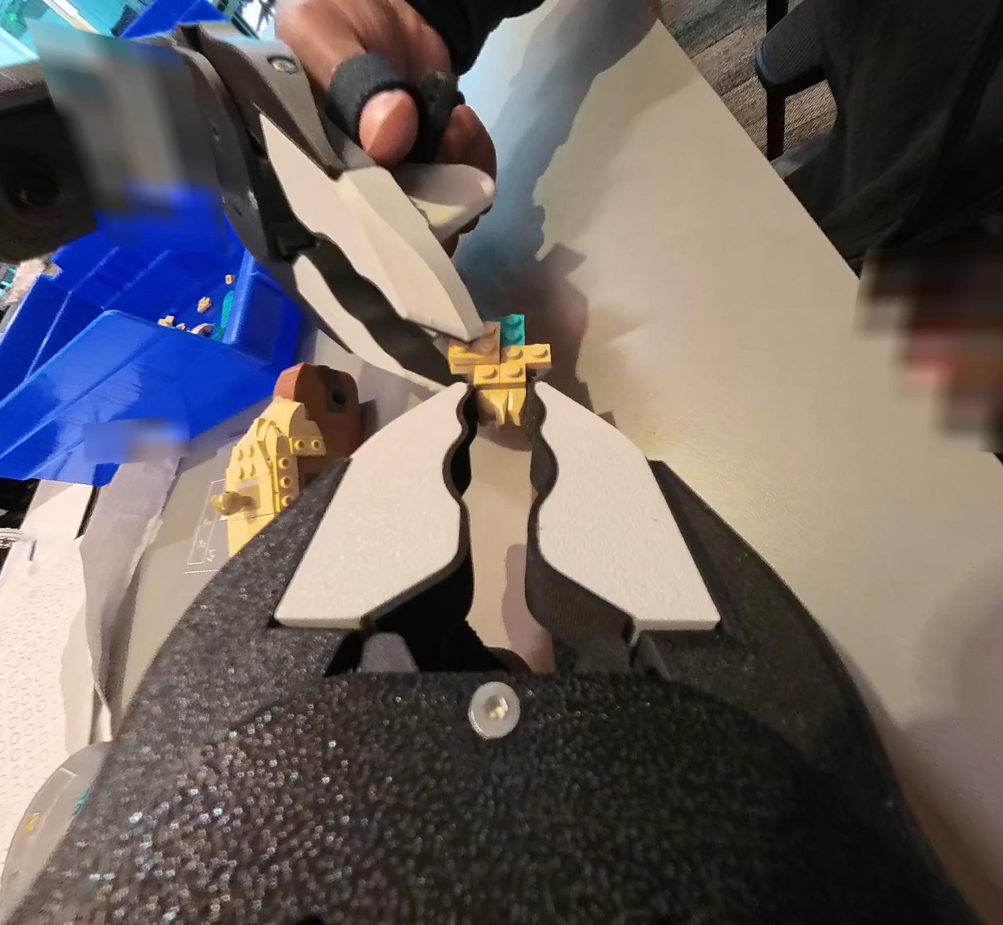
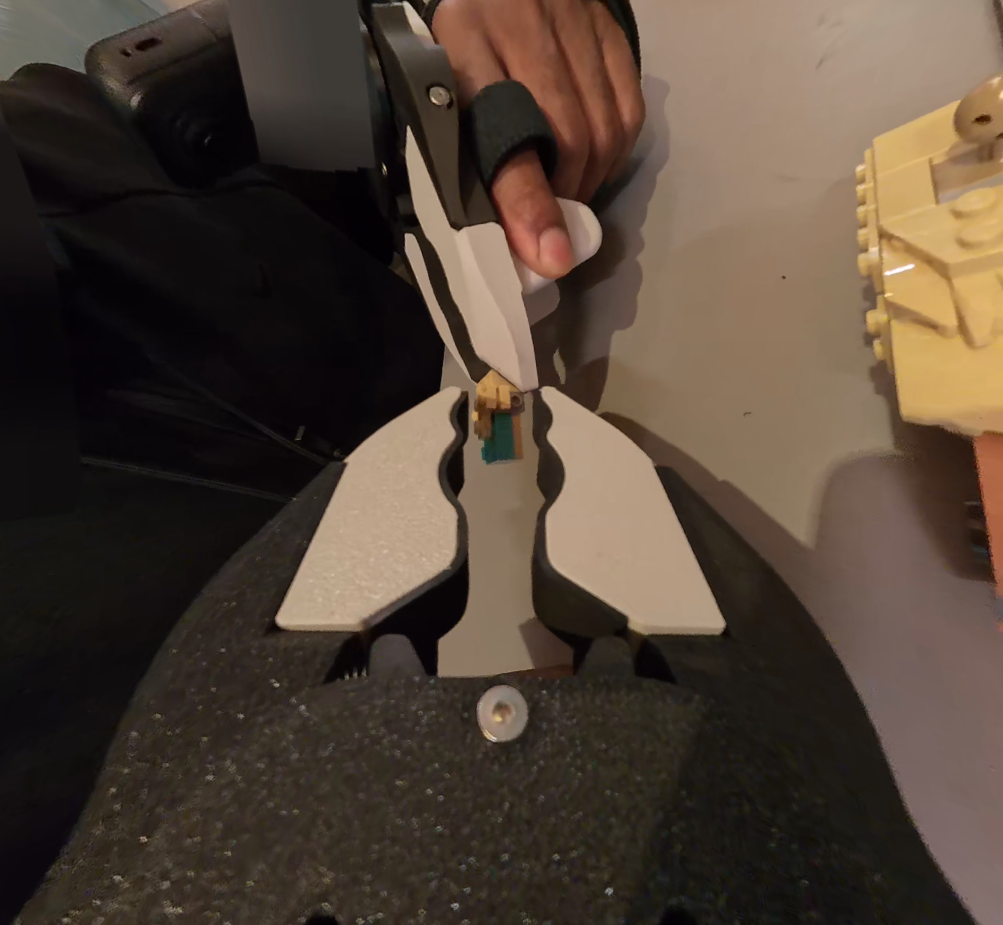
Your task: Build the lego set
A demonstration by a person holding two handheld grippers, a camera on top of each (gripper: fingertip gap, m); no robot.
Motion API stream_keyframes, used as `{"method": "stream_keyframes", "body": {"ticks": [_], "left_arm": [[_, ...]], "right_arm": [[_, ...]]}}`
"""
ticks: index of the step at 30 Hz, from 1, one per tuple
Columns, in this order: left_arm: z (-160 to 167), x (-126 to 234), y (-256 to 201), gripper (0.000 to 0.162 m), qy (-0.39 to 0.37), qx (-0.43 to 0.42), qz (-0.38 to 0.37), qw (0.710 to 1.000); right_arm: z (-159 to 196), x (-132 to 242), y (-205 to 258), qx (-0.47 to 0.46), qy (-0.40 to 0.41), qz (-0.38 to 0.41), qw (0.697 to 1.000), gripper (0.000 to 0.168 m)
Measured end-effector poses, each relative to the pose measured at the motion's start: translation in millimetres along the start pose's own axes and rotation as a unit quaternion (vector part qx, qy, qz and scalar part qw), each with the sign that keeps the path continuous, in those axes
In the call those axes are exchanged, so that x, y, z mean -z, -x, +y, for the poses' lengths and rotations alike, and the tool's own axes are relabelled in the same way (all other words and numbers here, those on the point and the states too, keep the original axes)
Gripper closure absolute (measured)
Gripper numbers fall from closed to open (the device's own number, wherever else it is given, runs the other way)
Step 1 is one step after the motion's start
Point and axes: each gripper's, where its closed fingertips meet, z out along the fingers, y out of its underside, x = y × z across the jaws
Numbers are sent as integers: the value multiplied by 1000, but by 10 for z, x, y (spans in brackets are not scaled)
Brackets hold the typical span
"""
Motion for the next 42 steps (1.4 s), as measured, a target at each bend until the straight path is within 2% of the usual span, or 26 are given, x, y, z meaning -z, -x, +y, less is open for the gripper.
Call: {"method": "stream_keyframes", "body": {"ticks": [2,11,22,24,27,34,42], "left_arm": [[14,-1,5,145,5,-4,-3,1000],[-17,21,7,145,-1,-3,-4,1000],[4,24,34,145,-6,15,-6,1000],[7,41,67,145,-9,14,-18,1000],[-7,85,144,145,-16,3,-48,999],[-117,145,263,145,-45,-44,-110,992],[-96,88,263,145,-40,-64,-116,990]], "right_arm": [[1,-11,-8,-3,-1,-2,1000,153],[-19,8,31,43,-6,1,999,159],[-49,21,11,41,-22,13,999,158],[-55,53,8,35,-29,18,999,141],[-46,90,16,46,-38,36,998,138],[-109,104,113,72,-69,68,993,141],[-122,134,71,40,-103,60,992,150]]}}
